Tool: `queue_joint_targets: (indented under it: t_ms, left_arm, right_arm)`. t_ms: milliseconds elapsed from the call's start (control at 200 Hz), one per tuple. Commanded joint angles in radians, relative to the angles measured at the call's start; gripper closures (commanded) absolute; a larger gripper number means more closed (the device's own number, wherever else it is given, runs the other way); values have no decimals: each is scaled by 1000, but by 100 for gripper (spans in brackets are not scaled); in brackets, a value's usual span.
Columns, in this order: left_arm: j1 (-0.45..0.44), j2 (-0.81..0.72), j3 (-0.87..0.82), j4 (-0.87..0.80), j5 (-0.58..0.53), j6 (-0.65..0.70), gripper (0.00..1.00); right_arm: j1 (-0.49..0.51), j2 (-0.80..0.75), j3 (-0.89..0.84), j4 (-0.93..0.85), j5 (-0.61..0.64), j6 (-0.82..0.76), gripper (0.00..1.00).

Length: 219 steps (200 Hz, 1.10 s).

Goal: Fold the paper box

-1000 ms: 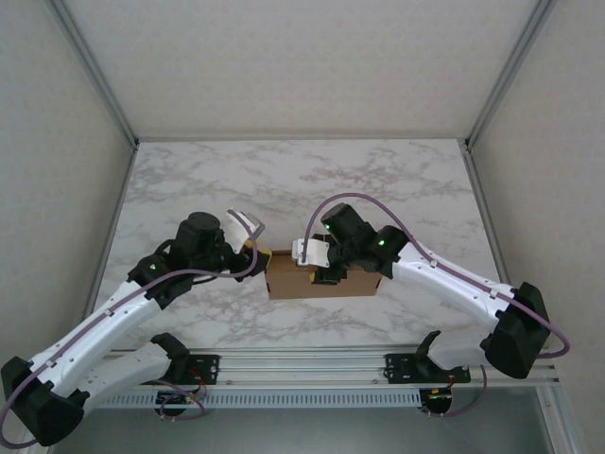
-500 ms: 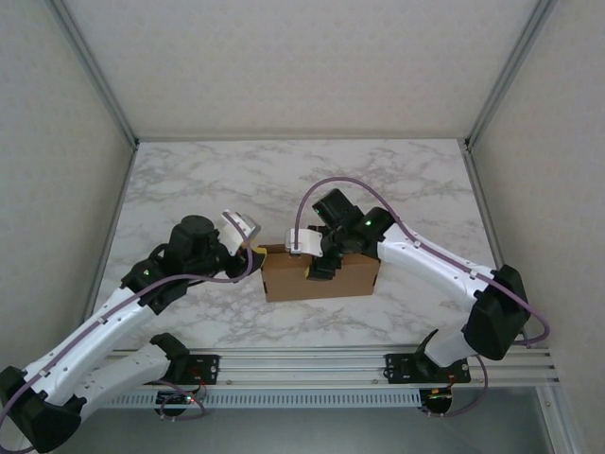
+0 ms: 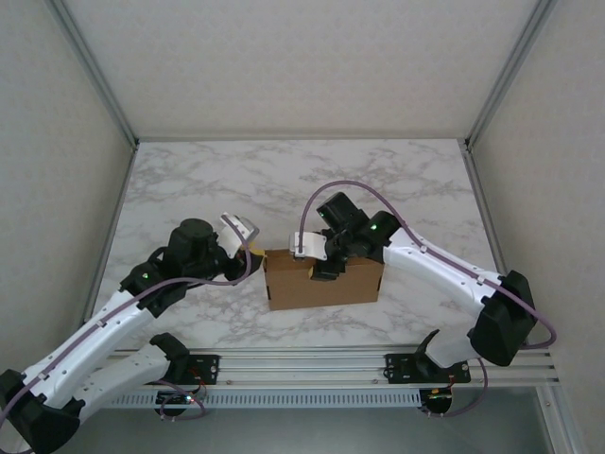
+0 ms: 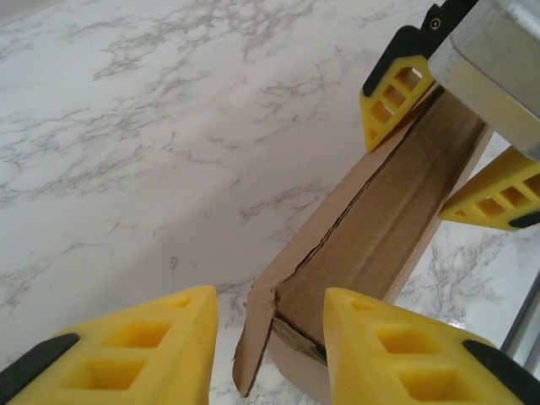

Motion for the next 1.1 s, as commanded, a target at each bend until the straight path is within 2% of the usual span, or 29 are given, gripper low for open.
queue_joint_targets:
  t_ms: [0,185,441,526,641,811,921,1091]
  left_arm:
    - [-19,22,-14,-23,58,48,60]
    - [-36,41,-41,-4,57,96,61]
    - [-39,102,-64,78,70,97,70]
    - [-40,133,-61,88,85,104,78]
    - [-44,140,-56,87,74,136,100]
    - [-53,84,-79,105,50,174,100]
    - [-60,39,-98,121,44,196,100]
    - [-71,18,-112,119,39,223,100]
  right_arm:
    - [8,-37,-26,-33,23,12,44]
    - [14,-68,-59,-6,37,12,45]
    - [19,-88,-92,25,41,15,45]
    - [18,-95,-97,37,51,13,45]
    - [19,-110,-103,47,56,11,45]
    - [19,-133,-96,54,72,47,40]
    - [19,-128,-65,6,61,57,31]
    - [18,-108,-53,-40,110,26,22]
